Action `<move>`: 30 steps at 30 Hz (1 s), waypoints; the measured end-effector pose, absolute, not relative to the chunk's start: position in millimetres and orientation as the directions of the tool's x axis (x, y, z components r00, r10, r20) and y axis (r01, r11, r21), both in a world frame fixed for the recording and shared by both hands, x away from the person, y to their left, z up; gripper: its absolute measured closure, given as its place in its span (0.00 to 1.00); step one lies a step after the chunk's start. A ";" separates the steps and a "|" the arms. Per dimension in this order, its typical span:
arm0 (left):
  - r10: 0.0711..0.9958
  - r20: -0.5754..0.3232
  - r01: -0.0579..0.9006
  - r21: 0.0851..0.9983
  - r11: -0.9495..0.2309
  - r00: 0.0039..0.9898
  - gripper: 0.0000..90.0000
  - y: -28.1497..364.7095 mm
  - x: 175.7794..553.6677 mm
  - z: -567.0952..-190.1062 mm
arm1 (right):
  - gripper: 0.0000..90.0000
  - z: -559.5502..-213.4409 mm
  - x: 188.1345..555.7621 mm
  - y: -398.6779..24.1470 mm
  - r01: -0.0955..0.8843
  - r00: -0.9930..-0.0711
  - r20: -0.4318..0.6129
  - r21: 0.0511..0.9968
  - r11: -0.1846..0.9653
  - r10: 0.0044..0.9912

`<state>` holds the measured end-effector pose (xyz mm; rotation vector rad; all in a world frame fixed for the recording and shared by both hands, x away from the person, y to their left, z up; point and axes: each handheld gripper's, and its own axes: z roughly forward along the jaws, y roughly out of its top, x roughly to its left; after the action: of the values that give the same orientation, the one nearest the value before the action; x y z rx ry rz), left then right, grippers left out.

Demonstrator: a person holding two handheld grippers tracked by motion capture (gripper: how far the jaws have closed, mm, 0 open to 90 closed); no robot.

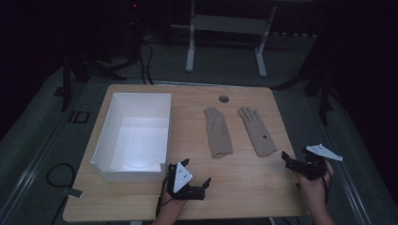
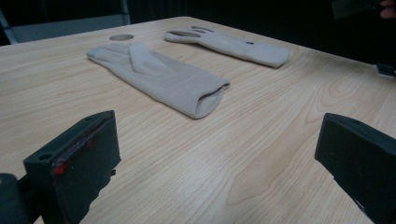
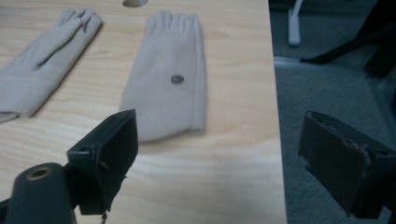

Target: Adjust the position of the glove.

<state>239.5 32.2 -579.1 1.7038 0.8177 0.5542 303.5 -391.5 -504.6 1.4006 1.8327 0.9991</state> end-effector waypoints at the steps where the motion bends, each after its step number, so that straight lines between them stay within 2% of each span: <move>1: 0.758 -0.045 0.240 0.959 -0.149 0.651 0.00 32.2 239.5 -579.1 | 0.13 -501.3 304.3 -388.7 0.495 -0.256 -0.027 0.855 0.155 0.966; 14: 0.758 -0.052 0.239 0.961 -0.139 0.650 0.00 32.9 239.1 -579.3 | 0.12 -463.8 323.7 -352.9 0.449 -0.353 -0.050 0.867 0.216 0.934; 30: 0.756 -0.050 0.235 0.962 -0.140 0.653 0.00 33.4 238.8 -579.4 | 0.14 -452.7 353.7 -309.1 0.439 -0.421 -0.049 0.863 0.251 0.906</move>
<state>238.8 33.4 -579.4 1.6935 0.8136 0.5508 353.7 -309.1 -452.7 1.2193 1.9717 1.0914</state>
